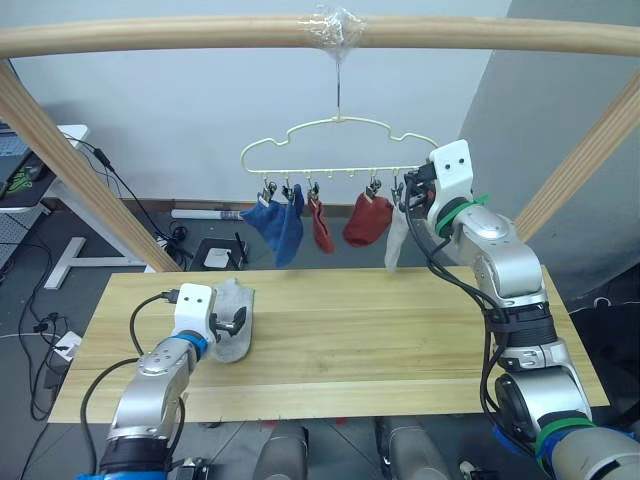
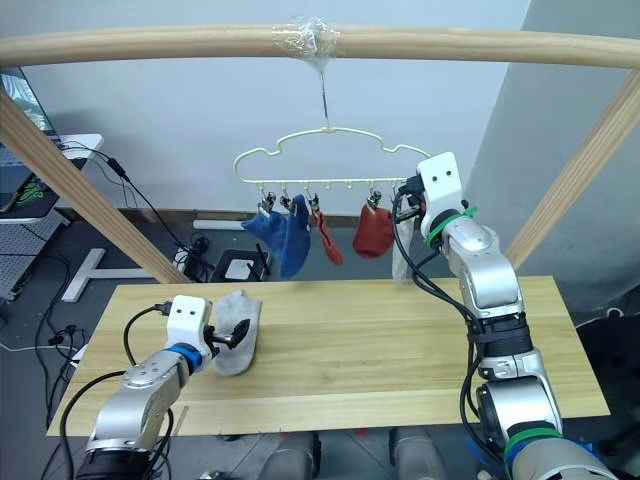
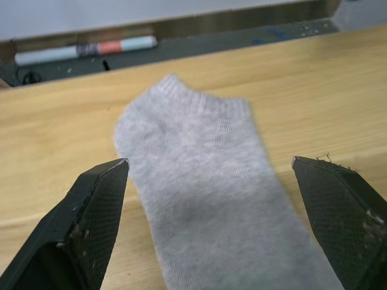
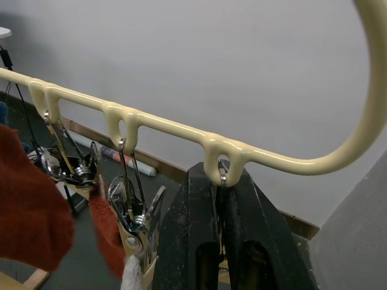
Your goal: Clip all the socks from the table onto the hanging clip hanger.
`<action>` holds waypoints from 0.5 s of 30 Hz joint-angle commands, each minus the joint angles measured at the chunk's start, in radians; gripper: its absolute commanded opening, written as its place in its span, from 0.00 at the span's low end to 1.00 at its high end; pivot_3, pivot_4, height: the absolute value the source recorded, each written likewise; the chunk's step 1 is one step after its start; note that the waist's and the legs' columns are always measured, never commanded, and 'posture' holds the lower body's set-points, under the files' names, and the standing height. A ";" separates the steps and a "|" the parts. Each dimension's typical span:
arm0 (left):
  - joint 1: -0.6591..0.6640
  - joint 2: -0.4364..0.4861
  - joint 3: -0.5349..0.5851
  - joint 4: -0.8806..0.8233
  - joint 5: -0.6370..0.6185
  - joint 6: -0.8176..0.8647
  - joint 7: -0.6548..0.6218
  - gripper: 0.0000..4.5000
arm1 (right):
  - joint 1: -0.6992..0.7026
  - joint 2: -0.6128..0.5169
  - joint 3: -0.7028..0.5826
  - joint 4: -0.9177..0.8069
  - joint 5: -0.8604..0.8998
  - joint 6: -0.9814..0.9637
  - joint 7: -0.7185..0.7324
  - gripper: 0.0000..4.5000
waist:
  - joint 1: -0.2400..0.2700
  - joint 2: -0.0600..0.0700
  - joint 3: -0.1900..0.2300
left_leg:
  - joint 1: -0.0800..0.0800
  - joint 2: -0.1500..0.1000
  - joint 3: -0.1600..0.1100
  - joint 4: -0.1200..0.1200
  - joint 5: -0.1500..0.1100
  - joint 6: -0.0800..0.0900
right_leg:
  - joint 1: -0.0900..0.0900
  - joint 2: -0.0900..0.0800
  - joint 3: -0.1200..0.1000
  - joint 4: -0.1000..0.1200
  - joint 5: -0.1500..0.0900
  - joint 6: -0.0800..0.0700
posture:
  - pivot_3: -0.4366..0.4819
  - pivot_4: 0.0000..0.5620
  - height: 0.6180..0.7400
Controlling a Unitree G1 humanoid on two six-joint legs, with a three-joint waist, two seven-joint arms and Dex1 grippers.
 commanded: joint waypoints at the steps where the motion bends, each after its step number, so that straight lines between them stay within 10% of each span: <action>1: -0.051 -0.038 0.054 0.049 -0.020 0.011 0.040 1.00 | 0.012 -0.008 0.008 -0.034 -0.012 -0.002 0.005 0.00 | 0.000 0.000 0.000 | 0.000 0.000 0.000 0.000 0.000 0.000 | 0.000 0.000 0.000 0.000 0.000 0.000 | 0.60 0.43 1.00; 15: -0.101 -0.048 0.008 0.227 0.052 0.005 0.045 0.96 | 0.050 -0.046 0.001 -0.105 -0.009 0.053 0.014 0.00 | -0.004 0.000 0.000 | 0.001 0.000 0.000 0.000 0.000 0.000 | 0.000 0.000 0.000 0.000 -0.002 0.003 | 0.55 0.42 1.00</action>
